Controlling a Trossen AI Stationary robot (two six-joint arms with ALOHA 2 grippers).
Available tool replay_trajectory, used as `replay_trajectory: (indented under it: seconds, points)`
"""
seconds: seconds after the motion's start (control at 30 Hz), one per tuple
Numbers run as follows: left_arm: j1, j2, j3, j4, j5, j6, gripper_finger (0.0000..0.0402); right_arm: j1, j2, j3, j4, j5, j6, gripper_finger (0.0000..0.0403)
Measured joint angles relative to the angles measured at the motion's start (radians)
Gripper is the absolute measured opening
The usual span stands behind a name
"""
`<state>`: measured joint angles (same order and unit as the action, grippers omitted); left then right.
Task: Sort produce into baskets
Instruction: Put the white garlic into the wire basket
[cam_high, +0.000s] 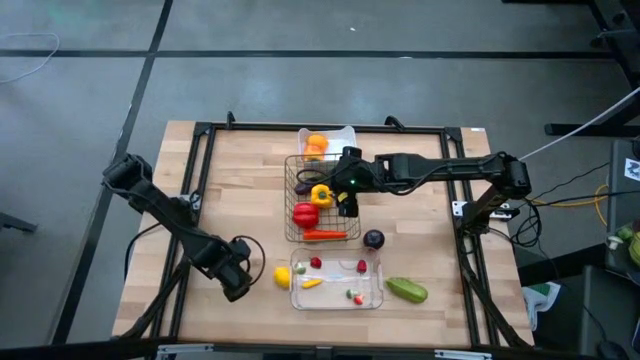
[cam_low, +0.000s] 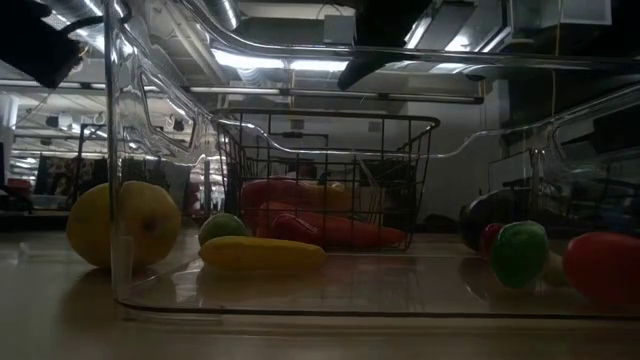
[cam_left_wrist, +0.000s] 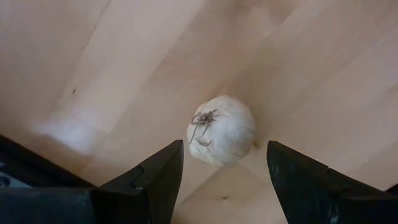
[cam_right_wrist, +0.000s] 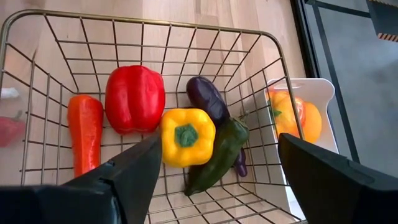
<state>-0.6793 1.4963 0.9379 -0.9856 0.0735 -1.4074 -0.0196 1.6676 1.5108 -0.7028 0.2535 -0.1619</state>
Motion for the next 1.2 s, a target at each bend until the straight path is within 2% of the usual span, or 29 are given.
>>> replay_trajectory:
  seconds: [0.13,0.4,0.67,0.93,1.2]
  points:
    - [-0.001,0.034,0.000,0.001,0.037,0.007,0.0225,0.000,0.000,0.000,-0.006,0.000,0.000,0.0319]
    - [-0.001,0.109,0.000,0.007,0.038,0.098,0.0225,0.000,0.000,0.000,-0.009,-0.002,0.000,0.0319]
    - [-0.001,0.179,0.000,0.007,0.042,0.106,0.0225,0.000,0.000,0.000,-0.011,-0.003,0.000,0.0319]
    - [-0.001,0.186,0.000,0.007,0.041,0.138,0.0225,0.001,-0.003,0.000,-0.033,-0.003,0.000,0.0319]
    - [0.000,0.185,0.000,0.010,0.040,0.152,0.0170,0.007,-0.088,0.000,-0.219,-0.002,0.088,0.0319]
